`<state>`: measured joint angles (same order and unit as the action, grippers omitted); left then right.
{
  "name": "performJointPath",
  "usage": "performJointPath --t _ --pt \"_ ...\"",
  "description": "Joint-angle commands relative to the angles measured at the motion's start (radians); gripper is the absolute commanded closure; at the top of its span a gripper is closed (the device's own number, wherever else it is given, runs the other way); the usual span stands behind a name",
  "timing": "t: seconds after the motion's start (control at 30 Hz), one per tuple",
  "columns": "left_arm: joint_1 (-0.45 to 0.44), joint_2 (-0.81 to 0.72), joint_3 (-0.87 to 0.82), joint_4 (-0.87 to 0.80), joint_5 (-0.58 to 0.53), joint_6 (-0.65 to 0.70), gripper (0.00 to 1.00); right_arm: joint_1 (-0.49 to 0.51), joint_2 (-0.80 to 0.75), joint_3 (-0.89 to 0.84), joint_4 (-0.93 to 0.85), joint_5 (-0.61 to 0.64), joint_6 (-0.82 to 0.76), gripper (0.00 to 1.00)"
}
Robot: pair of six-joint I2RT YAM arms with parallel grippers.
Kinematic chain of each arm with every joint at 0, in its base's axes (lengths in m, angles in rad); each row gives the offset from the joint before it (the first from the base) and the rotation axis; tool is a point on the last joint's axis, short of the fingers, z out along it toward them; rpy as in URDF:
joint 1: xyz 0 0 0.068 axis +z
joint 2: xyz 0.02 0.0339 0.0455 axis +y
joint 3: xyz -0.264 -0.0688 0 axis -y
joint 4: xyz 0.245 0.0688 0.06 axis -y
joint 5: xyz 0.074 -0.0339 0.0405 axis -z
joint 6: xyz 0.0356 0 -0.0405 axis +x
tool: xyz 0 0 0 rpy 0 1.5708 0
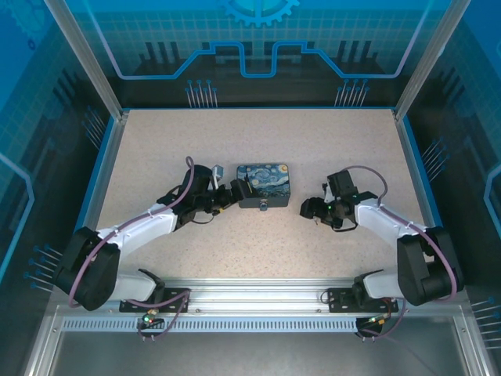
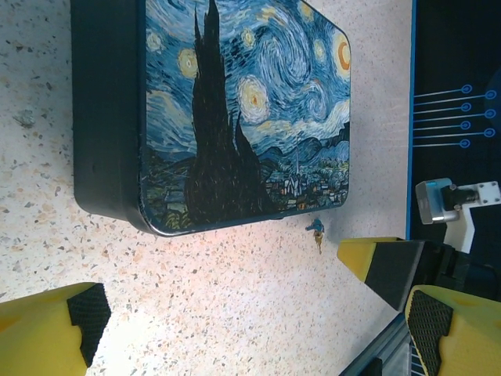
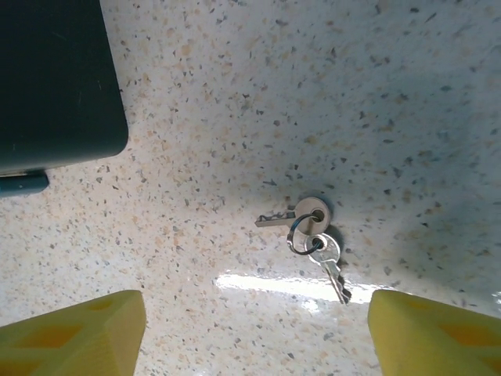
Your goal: Unlock the padlock with the key
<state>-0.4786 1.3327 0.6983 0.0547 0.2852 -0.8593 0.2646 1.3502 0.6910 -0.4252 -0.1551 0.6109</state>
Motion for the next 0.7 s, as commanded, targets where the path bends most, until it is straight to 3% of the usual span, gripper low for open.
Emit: performJointPath --t 0.0,0.07,0.27,0.67 --pt "-0.011 -0.014 0.042 -0.050 -0.007 0.005 0.01 0.038 0.037 0.086 -0.123 0.119 -0.046 0.30" --pt "-0.013 -0.018 0.050 -0.065 -0.013 0.005 0.01 0.066 0.081 0.123 -0.159 0.169 -0.072 0.36" --pt "-0.015 -0.044 0.059 -0.078 -0.004 0.021 0.01 0.128 0.185 0.168 -0.192 0.265 -0.112 0.40" --pt "-0.015 -0.075 0.077 -0.085 0.002 0.042 0.01 0.133 0.261 0.177 -0.168 0.280 -0.127 0.52"
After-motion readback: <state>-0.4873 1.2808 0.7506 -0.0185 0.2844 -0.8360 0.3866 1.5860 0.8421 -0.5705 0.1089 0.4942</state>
